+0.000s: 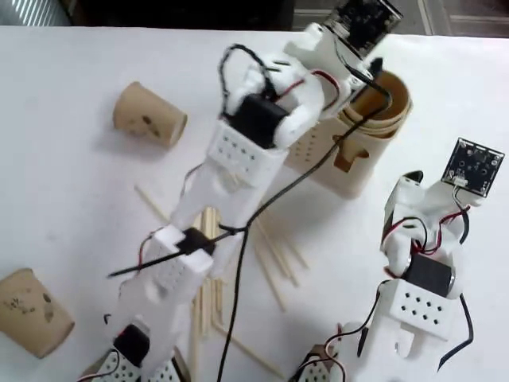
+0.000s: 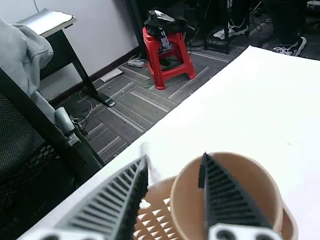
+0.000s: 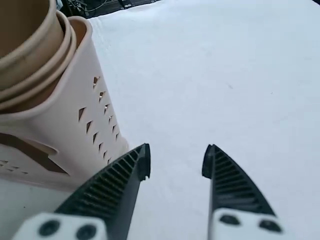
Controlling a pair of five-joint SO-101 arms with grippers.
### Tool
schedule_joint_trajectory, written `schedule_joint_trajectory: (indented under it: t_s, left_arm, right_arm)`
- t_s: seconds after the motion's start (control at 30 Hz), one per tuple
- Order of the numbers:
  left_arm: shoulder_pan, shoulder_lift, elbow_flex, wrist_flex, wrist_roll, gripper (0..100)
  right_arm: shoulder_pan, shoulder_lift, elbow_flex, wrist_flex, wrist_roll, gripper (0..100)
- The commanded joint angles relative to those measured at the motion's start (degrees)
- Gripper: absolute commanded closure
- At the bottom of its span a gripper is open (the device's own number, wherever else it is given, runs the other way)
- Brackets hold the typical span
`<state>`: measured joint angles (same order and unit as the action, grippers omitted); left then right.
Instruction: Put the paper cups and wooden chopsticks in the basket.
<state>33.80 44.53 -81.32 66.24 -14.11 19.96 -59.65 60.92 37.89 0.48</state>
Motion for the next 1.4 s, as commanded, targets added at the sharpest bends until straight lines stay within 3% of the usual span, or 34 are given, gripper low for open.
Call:
schedule_joint_trajectory:
  t_s: [0.0,0.3,0.63,0.83,1.03,1.2,1.37]
  left_arm:
    - [0.92,1.19,-2.37,-3.16,0.62,82]
    - [0.57,-5.85,-2.46,2.02,-0.26,86]
    - [-2.68,-19.74,-2.46,27.08,-15.47,98]
    - [-13.23,-27.91,-2.11,35.78,-15.91,97]
    - [-29.41,-36.97,2.11,36.13,-16.26,97]
    - [-40.13,-44.97,17.85,36.22,-16.44,97]
    - [-48.84,-55.69,38.33,36.13,-23.30,97]
  right_arm:
    - [0.31,-0.84,-0.62,-0.75,0.70,82.0]
    - [0.31,-0.84,-0.62,-0.84,0.70,82.0]
    - [-0.31,-0.84,-0.62,-0.57,0.70,82.0]
    - [-1.80,-0.84,-0.62,-0.48,0.70,82.0]
    - [-1.89,-0.84,-0.62,-0.40,0.70,82.0]
    - [-1.89,-0.84,-0.62,-0.40,0.79,82.0]
    - [-1.98,-0.84,-0.62,0.48,0.79,82.0]
